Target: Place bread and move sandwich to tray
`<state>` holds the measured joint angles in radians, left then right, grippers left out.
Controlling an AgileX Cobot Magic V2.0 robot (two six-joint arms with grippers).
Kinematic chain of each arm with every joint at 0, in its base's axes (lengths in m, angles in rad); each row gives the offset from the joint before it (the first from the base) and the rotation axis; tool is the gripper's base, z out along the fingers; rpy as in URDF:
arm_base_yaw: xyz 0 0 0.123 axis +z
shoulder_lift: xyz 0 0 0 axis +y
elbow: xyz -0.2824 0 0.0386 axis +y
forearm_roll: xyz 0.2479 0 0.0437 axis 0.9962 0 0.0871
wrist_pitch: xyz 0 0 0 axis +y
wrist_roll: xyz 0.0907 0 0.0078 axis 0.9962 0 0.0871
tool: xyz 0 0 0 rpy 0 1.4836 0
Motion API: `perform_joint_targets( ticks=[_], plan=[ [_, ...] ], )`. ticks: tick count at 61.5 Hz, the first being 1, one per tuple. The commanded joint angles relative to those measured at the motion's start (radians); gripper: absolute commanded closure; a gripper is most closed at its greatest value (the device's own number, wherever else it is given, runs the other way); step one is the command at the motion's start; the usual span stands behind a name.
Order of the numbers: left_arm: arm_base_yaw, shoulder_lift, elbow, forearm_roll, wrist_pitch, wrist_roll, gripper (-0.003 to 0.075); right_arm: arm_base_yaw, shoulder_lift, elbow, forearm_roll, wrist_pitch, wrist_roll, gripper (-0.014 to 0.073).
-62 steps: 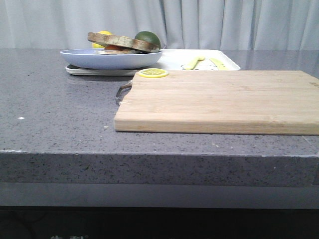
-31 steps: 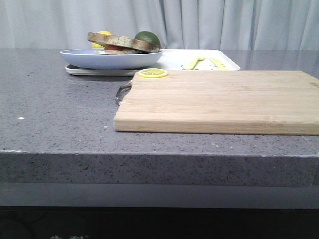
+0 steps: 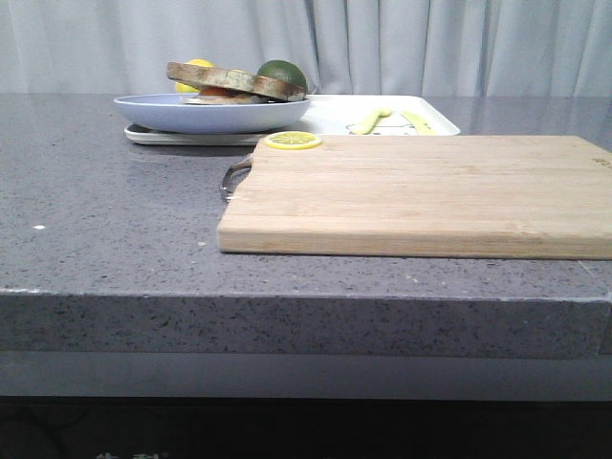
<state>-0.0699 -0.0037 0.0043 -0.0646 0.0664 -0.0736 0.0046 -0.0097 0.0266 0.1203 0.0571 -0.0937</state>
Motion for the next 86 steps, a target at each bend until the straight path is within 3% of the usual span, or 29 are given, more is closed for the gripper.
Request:
perform_joint_targets(
  ticks=[1, 5, 86],
  plan=[
    [-0.009, -0.024, 0.001, 0.003, -0.080, -0.009, 0.0741, -0.005, -0.018, -0.002, -0.148, -0.087, 0.157, 0.0664],
    [-0.009, -0.024, 0.001, 0.003, -0.080, -0.009, 0.0741, -0.005, -0.018, -0.002, -0.162, -0.077, 0.205, 0.0664],
    [-0.009, -0.024, 0.001, 0.003, -0.080, -0.009, 0.0741, -0.005, -0.019, -0.002, -0.142, -0.068, 0.237, 0.0664]
  ],
)
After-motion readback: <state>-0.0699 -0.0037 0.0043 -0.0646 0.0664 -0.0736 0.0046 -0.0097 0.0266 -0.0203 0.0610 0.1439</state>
